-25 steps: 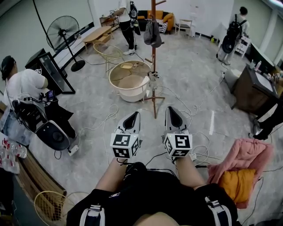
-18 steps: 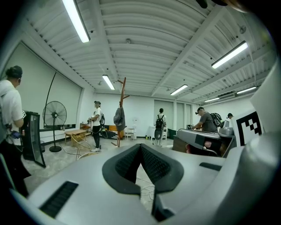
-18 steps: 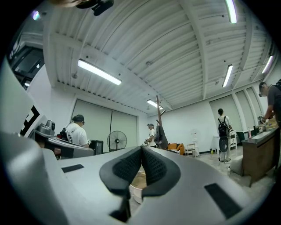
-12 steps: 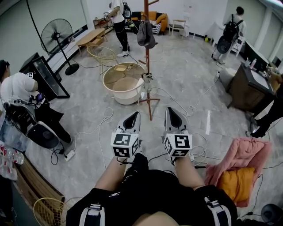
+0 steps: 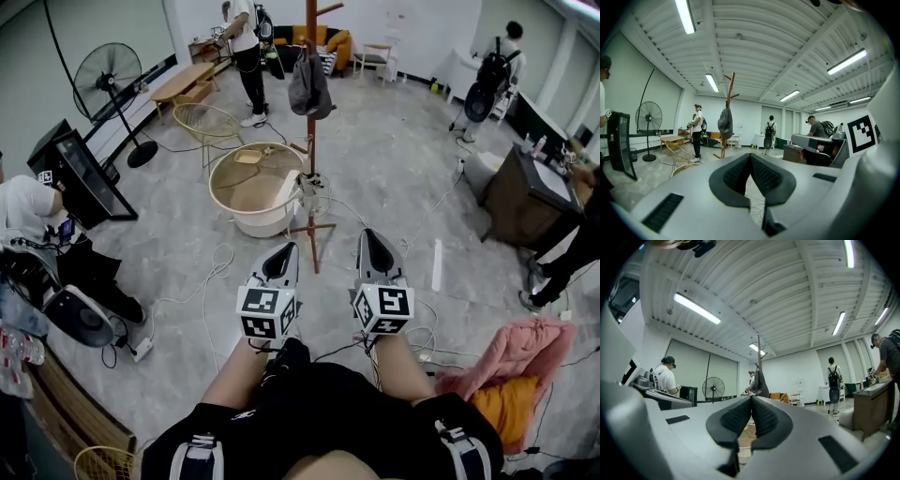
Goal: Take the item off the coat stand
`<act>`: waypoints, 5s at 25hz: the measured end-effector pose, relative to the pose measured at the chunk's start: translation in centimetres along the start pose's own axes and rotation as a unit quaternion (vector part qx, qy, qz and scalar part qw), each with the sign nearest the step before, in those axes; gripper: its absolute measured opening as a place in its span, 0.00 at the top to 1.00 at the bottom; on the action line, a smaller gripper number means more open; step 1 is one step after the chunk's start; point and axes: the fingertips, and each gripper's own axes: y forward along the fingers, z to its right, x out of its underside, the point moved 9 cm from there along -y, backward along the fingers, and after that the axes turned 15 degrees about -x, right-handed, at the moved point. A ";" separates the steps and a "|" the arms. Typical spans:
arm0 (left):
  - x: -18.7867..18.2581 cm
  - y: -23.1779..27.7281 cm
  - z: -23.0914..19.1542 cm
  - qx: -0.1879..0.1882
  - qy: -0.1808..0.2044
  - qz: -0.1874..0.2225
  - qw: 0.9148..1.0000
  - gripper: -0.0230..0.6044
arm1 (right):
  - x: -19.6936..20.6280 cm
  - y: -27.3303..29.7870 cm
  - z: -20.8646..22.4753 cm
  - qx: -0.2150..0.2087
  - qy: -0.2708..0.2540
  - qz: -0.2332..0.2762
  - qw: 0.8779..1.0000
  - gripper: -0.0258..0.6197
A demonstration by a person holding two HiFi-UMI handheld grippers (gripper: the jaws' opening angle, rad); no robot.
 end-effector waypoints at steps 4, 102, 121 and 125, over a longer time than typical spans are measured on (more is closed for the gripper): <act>-4.0 9.0 -3.6 0.010 0.001 0.003 1.000 0.94 | -1.7 9.0 3.4 0.000 0.000 0.001 1.000 0.94; -10.1 41.4 -17.7 -0.149 -0.013 -0.034 0.988 0.94 | 0.9 48.2 22.2 -0.155 -0.016 -0.053 0.986 0.88; -10.8 42.0 -17.3 -0.150 -0.011 -0.028 0.988 0.94 | 1.2 48.1 22.7 -0.174 0.000 -0.059 0.983 0.87; -10.7 42.1 -17.0 -0.151 -0.011 -0.028 0.988 0.94 | 1.1 48.0 22.9 -0.176 -0.003 -0.059 0.983 0.87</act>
